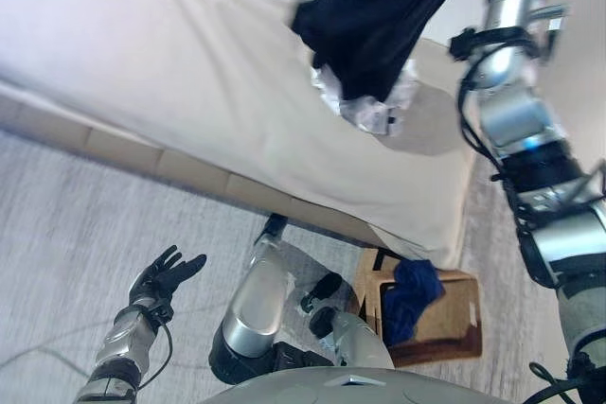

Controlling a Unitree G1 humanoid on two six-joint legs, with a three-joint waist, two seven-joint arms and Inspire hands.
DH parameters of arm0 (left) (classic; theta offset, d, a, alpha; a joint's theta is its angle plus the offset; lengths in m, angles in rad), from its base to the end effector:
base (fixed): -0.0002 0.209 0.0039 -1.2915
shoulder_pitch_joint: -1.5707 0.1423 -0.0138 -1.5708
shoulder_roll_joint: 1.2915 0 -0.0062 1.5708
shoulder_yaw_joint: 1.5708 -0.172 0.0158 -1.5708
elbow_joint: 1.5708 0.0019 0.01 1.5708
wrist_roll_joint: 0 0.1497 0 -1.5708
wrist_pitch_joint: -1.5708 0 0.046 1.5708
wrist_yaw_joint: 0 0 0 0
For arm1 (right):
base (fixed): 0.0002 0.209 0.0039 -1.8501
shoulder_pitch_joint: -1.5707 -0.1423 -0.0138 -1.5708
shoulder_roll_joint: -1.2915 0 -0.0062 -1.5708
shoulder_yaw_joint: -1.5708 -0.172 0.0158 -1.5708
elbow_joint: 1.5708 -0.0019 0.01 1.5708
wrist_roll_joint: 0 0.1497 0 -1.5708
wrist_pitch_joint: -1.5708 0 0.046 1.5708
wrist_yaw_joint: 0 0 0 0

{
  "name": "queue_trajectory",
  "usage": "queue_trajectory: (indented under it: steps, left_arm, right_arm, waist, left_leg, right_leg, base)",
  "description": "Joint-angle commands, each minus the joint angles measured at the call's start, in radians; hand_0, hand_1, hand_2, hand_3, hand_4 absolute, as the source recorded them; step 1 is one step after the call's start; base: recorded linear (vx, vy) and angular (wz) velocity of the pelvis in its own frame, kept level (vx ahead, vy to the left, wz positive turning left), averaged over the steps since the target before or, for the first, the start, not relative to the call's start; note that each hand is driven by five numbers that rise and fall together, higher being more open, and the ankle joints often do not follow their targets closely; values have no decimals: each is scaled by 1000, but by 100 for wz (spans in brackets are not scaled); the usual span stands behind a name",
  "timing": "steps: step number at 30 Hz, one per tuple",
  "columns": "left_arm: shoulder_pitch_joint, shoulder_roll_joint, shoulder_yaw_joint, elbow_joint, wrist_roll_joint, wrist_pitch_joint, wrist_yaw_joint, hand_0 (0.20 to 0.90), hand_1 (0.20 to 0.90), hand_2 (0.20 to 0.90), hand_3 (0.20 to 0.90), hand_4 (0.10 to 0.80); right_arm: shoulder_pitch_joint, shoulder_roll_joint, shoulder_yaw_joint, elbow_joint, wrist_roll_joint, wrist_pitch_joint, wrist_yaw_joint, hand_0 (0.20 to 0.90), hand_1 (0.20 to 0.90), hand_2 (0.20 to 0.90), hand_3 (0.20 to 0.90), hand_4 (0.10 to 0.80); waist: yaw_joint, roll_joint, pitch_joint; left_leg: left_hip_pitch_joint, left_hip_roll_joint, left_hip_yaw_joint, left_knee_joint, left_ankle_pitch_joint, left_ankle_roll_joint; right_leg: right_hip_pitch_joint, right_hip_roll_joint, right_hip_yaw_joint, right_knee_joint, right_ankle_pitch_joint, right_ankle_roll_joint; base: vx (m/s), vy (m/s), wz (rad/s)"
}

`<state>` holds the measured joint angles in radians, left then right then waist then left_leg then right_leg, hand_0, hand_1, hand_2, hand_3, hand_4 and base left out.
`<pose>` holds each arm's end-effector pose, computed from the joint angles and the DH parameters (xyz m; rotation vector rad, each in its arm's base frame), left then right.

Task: Pick up the clothes from the bed and place them into the basket

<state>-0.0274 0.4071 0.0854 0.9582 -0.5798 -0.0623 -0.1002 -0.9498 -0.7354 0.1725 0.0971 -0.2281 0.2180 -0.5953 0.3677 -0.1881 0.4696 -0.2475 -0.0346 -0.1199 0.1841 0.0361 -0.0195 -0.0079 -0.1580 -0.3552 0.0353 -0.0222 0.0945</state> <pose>0.1346 0.2912 -0.0627 -0.2216 0.7087 0.4215 0.2973 -0.1923 0.3083 -0.7370 -0.8923 -0.6961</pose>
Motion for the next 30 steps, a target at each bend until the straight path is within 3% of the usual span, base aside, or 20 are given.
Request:
queue_trajectory:
  steps: [1, 8, 17, 23, 28, 30]
  left_arm:
    - [77, -14, -40, 57, 107, -16, 19, 900, 900, 900, 900, 800]
    - [30, -44, -87, 86, 178, 21, 40, 900, 900, 900, 900, 800]
    - [26, -83, -116, 111, 243, 61, 12, 900, 900, 900, 900, 800]
    - [28, -73, -95, 132, 274, 107, 23, 900, 900, 900, 900, 800]
    - [37, -60, -71, 118, 263, 107, 18, 900, 900, 900, 900, 800]
    - [34, -56, -78, 101, 258, 113, 21, 900, 900, 900, 900, 800]
  right_arm:
    - [22, -143, -47, -80, -68, -18, -79, 300, 300, 300, 200, 100]
    - [168, -235, -169, -161, -55, 3, -104, 300, 300, 300, 200, 100]
    - [388, -325, -384, -146, 49, -21, -169, 300, 300, 300, 200, 100]
    - [562, -290, -427, -68, 65, 0, 103, 300, 300, 300, 200, 100]
    - [666, -211, -357, 27, -81, 34, 305, 300, 300, 300, 200, 100]
    - [678, -191, -325, 67, -118, 51, 320, 300, 300, 300, 200, 100]
  waist:
    - [-79, 64, -256]
    - [-215, 91, -366]
    - [-326, 109, -410]
    - [-374, 108, -408]
    - [-401, 117, -386]
    - [-403, 121, -375]
  left_leg:
    - [184, -3, -5, -188, -75, 58]
    - [299, 12, 111, -241, -96, 62]
    - [361, 19, 208, -249, -129, 58]
    - [380, 23, 260, -235, -148, 54]
    - [387, 29, 307, -233, -151, 56]
    - [380, 31, 316, -229, -151, 56]
  right_leg:
    - [38, 36, 30, 66, -12, 19]
    - [69, 59, 114, 17, -2, 19]
    - [86, 80, 192, -31, -3, 9]
    - [80, 86, 233, -52, 16, 12]
    - [67, 85, 248, -69, 38, 15]
    - [57, 83, 246, -65, 40, 15]
  base:
    - [67, -33, -58]
    - [59, -40, -52]
    - [-6, -50, -43]
    - [-10, -92, -37]
    - [11, -133, -31]
    - [-40, -140, -22]
